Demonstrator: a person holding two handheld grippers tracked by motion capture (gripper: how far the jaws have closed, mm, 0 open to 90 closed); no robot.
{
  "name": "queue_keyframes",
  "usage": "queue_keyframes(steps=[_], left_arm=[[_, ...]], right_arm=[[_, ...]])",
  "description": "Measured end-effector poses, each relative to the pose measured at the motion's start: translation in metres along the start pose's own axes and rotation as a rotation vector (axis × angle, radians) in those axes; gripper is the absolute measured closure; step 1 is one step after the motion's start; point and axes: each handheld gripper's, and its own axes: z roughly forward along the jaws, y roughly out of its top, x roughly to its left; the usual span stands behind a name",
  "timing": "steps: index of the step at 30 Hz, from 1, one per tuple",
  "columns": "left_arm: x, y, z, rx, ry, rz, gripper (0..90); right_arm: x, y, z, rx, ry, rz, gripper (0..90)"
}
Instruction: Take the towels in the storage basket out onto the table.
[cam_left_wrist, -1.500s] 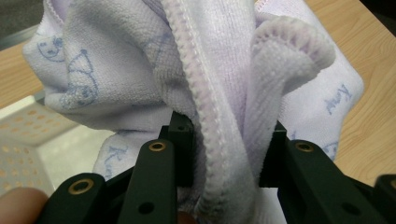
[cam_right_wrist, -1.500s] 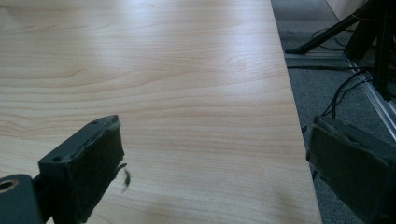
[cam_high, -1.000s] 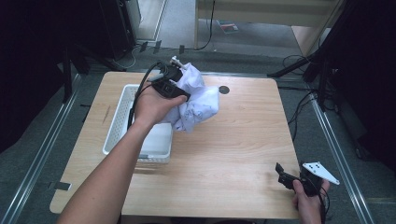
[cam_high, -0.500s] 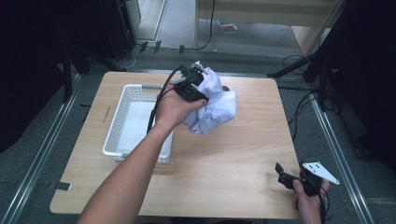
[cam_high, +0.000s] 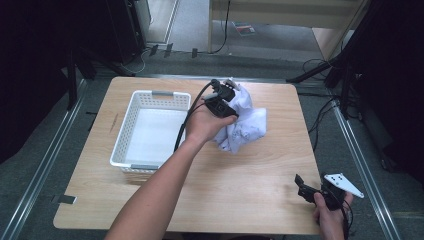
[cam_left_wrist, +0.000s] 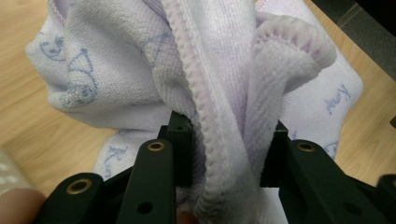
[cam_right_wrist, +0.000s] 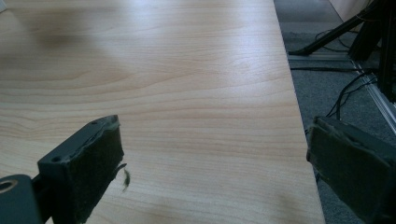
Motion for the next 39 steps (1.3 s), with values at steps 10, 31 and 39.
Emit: queue_keyframes(steps=[10,31,39], left_arm=[[0.006,-0.017,0.038,0.036,-0.013,-0.063,63.5],[0.01,-0.019,0.022,-0.035,-0.138,-0.133,15.5],[0.012,-0.023,0.0,-0.069,-0.151,-0.101,10.2]], right_arm=[[-0.001,0.0,0.0,-0.006,0.005,0.006,3.5],[-0.001,0.0,0.0,-0.005,0.002,0.004,3.5],[-0.001,0.0,0.0,-0.003,0.001,0.002,3.5]])
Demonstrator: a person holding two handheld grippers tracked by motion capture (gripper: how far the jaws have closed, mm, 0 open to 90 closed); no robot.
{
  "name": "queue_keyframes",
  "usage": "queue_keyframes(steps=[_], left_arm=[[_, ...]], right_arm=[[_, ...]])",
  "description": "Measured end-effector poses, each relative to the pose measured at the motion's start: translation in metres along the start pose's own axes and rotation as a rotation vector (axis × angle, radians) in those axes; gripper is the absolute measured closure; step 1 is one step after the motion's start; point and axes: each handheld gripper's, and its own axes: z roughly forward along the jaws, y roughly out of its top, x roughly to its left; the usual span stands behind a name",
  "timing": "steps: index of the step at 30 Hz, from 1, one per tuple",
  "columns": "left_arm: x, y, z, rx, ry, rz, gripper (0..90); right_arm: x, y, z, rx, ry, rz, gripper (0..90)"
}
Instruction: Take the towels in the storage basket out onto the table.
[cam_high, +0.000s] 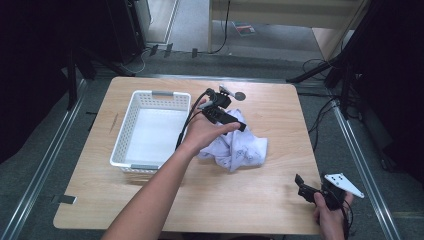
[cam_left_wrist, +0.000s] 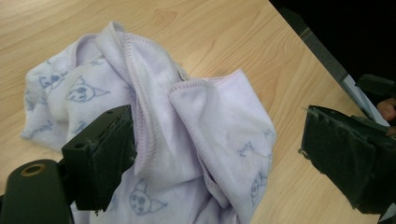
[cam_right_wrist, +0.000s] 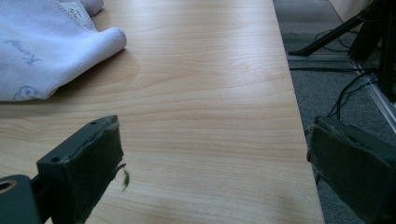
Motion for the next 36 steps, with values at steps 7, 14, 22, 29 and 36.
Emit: queue_keyframes(steps=[7,14,22,29,36], left_arm=[[0.006,-0.003,-0.023,-0.016,0.04,-0.002,7.7],[0.018,-0.013,-0.05,-0.022,0.092,-0.006,3.5],[0.042,-0.034,-0.075,-0.027,0.176,-0.033,0.0],[0.062,-0.056,-0.095,-0.052,0.191,-0.069,0.0],[0.077,-0.078,-0.115,-0.079,0.228,-0.093,0.0]], right_arm=[[0.0,0.0,0.0,0.0,-0.003,-0.001,3.5],[0.0,0.0,0.0,0.0,-0.004,-0.003,3.5],[0.001,0.0,0.0,0.005,-0.007,-0.003,3.5],[0.001,0.0,0.0,0.006,-0.01,-0.004,3.5],[0.001,0.0,0.0,0.006,-0.012,-0.004,3.5]])
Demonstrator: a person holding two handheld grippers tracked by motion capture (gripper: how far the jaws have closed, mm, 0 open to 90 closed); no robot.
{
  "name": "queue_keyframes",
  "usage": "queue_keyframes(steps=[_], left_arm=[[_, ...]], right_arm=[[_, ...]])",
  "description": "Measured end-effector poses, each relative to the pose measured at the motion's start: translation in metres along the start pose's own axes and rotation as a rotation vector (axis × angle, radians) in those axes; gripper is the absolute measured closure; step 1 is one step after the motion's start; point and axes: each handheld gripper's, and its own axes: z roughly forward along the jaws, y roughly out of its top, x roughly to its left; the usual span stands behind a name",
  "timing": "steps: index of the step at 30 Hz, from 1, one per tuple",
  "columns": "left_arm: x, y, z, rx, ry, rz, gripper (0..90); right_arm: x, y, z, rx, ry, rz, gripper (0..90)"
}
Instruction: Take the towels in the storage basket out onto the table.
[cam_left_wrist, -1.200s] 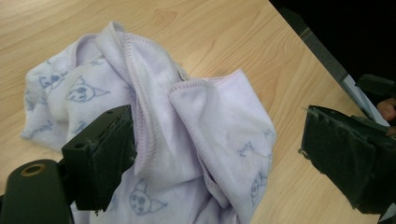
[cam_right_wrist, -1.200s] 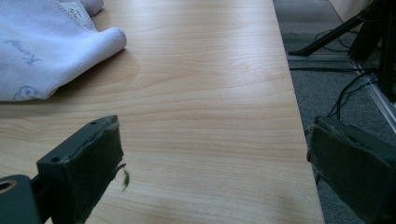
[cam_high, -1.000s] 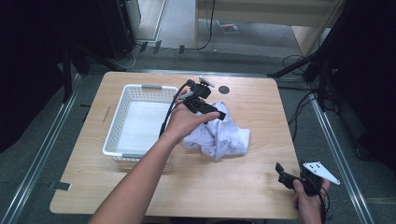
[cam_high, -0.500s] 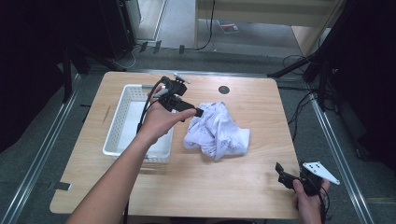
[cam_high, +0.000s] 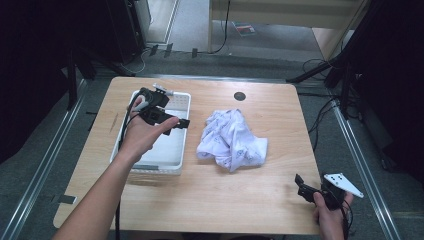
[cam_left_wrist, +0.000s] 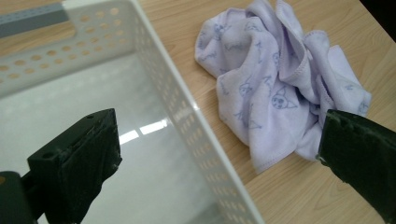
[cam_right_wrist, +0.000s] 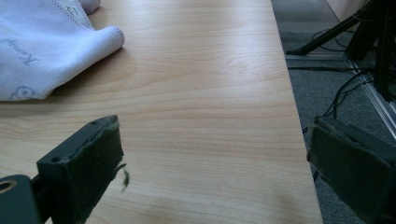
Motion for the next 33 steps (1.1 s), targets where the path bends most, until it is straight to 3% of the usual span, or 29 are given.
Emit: queue_keyframes(steps=[7,15,20,27,33], left_arm=[[0.024,-0.02,-0.016,-0.058,0.037,-0.046,0.0],[0.044,-0.043,-0.028,-0.082,0.077,-0.083,0.0],[0.052,-0.059,-0.04,-0.114,0.081,-0.11,0.0],[0.061,-0.086,-0.051,-0.141,0.122,-0.13,0.0],[0.072,-0.112,-0.061,-0.193,0.125,-0.179,0.0]], right_arm=[[0.0,0.0,0.0,0.0,0.0,0.0,3.5],[0.001,0.0,0.0,-0.002,-0.002,0.0,3.5],[0.001,0.0,0.0,-0.002,-0.003,0.0,3.5],[0.0,0.0,-0.001,0.0,-0.002,0.0,3.5],[0.0,0.0,-0.001,0.0,-0.003,0.0,3.5]])
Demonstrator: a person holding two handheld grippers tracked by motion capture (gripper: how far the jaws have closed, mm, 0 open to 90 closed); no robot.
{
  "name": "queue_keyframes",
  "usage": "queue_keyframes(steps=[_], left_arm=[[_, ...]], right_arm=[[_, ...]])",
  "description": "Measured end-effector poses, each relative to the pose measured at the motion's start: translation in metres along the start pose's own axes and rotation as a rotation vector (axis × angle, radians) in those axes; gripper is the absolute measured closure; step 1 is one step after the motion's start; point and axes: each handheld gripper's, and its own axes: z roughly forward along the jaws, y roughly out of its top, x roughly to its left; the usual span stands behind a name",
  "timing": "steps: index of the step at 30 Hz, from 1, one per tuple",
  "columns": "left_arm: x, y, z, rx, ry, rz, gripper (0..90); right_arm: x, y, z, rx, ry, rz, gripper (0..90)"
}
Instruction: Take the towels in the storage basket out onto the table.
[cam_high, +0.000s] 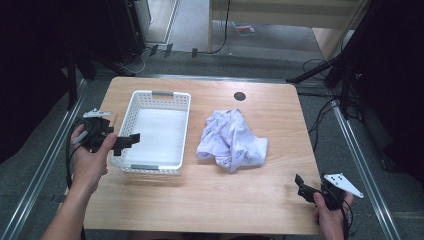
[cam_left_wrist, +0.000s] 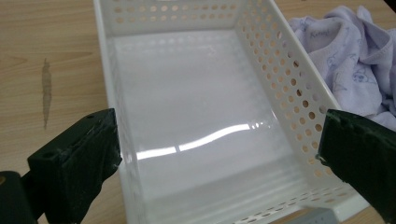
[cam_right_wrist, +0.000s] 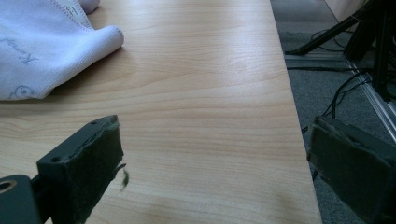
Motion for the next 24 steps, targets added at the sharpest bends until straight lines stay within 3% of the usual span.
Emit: queue_keyframes(steps=[3,7,13,17,24], left_arm=[[0.007,-0.012,-0.004,-0.011,0.024,-0.004,0.0],[0.015,-0.027,-0.009,-0.037,0.026,-0.031,0.0],[0.027,-0.049,-0.023,-0.117,0.037,-0.057,0.0],[0.036,-0.066,-0.025,-0.144,0.058,-0.074,0.0],[0.05,-0.096,-0.029,-0.227,0.051,-0.125,0.0]], right_arm=[[0.0,0.0,0.0,0.0,-0.001,0.001,3.5],[0.0,0.0,0.0,0.0,-0.004,0.0,3.5],[0.001,0.0,0.0,-0.004,-0.007,-0.004,3.6],[0.001,0.0,0.0,-0.005,-0.007,-0.005,3.5],[0.001,0.0,0.0,-0.006,-0.012,-0.008,3.5]])
